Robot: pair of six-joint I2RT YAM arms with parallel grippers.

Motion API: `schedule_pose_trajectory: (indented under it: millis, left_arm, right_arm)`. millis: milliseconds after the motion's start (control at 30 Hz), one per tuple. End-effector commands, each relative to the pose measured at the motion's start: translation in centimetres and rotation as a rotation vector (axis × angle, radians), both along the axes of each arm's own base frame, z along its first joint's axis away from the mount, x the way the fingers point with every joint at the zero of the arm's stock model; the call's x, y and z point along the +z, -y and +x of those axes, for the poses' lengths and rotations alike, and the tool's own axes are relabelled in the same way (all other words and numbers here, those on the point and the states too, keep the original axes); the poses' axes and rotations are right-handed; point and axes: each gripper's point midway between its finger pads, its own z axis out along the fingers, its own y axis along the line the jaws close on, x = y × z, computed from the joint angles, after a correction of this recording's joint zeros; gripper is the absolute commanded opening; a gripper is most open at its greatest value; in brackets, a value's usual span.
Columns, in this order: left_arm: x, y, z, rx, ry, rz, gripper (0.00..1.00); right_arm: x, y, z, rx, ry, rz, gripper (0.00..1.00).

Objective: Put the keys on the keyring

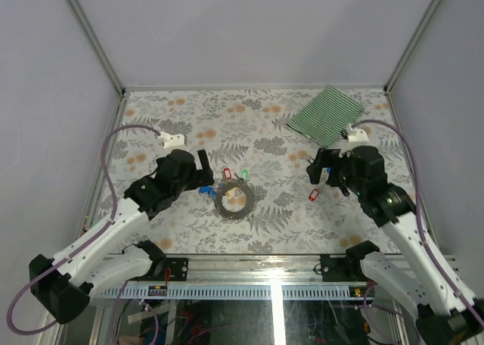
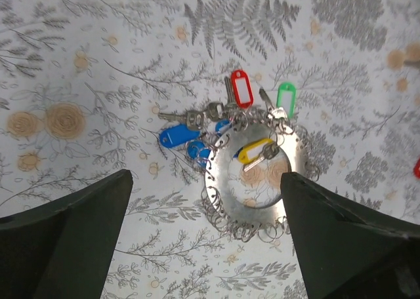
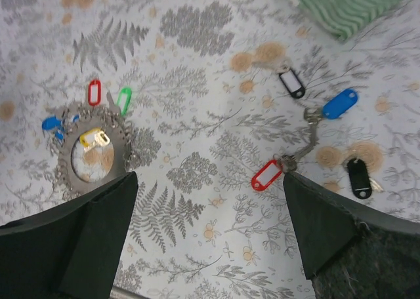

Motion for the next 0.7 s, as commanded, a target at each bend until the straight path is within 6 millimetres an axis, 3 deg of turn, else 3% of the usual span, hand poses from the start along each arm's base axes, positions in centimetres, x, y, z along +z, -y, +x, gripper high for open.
schedule_pose_trajectory:
  millis: [0, 167, 433, 667]
  left_arm:
    - [-0.5, 2.6, 0.6, -0.107, -0.036, -0.021, 1.0]
    - [-1.3, 2.6, 0.8, -0.121, -0.092, 0.037, 0.99]
    - [2.5, 1.4, -0.1, -0.162, 0.022, 0.047, 0.99]
    - [3.3, 0.6, -0.8, -0.168, 0.066, 0.051, 0.99]
  right_arm:
    - [-1.5, -3.9, 0.9, 0.164, -0.142, 0.033, 0.98]
    - [-4.2, -7.9, 1.1, 0.273, -0.267, 0.075, 0.9]
    - [-8.8, -15.4, -1.1, 0.434, -0.395, 0.029, 0.79]
    - [-11.9, -18.6, -1.8, 0.503, -0.46, -0.01, 0.62]
